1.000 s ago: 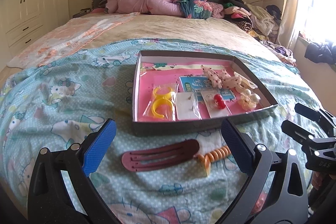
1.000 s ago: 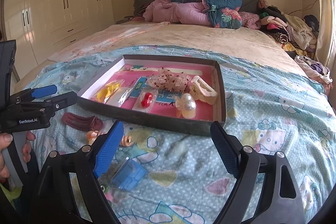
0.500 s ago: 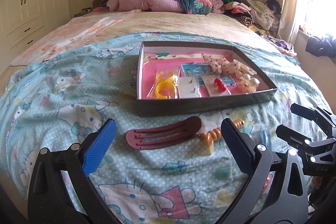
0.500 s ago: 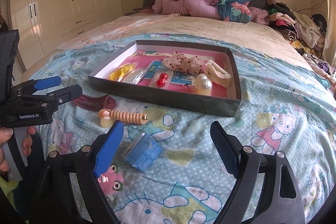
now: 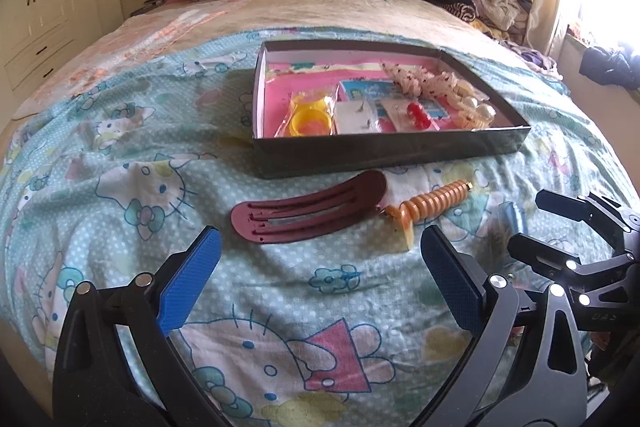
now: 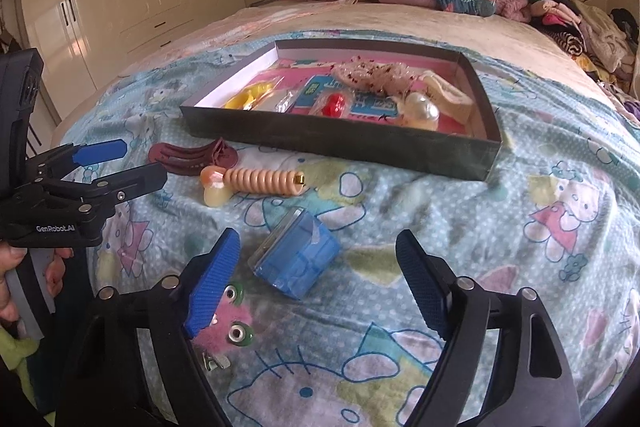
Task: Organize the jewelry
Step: 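Grasp the maroon hair clip with the left tool while the right tool grasps the blue plastic box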
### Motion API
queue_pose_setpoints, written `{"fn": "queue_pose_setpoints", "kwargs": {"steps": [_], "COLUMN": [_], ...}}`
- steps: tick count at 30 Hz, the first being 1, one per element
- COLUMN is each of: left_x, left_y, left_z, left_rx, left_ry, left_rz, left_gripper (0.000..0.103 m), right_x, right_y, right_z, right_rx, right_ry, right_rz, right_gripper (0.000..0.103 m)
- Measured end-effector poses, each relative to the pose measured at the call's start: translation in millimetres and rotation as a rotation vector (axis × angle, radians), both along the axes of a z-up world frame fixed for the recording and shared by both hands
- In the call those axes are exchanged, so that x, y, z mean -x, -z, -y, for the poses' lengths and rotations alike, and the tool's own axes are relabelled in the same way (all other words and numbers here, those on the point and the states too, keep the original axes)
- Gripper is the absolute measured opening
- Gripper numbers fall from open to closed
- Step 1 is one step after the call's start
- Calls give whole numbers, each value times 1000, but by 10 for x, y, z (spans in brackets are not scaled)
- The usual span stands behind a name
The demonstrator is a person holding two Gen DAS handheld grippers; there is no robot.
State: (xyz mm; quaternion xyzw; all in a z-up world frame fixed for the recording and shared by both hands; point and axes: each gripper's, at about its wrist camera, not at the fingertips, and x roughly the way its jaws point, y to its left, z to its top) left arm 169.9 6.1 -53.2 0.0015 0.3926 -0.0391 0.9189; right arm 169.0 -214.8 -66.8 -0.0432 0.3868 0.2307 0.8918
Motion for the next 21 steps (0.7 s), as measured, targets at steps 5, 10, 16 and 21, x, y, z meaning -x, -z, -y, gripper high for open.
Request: {"fn": "queue_pose_setpoints", "kwargs": {"steps": [5,10,16,21], "left_x": [-93,-199,-334,-422], "left_y": [89,142,236,314], "left_z": [-10,27,58,103], "left_rx": [-24,-95,-175,-202], "left_ry": [-17,-11,30,91], "left_rz": [-27,-22,-44,-71], "left_gripper": [91,91,91,88], "right_x": [-30,-56,-94,-134], "right_y": [68,119,154,182], "right_z": [-38,-68,-76,-107], "right_rx": [-5,-4,-11,-11], "right_ry": [-6,-13,-12,-15], "right_rz": [-26,-42,-50,-56], "right_gripper": [73,69,68,67]}}
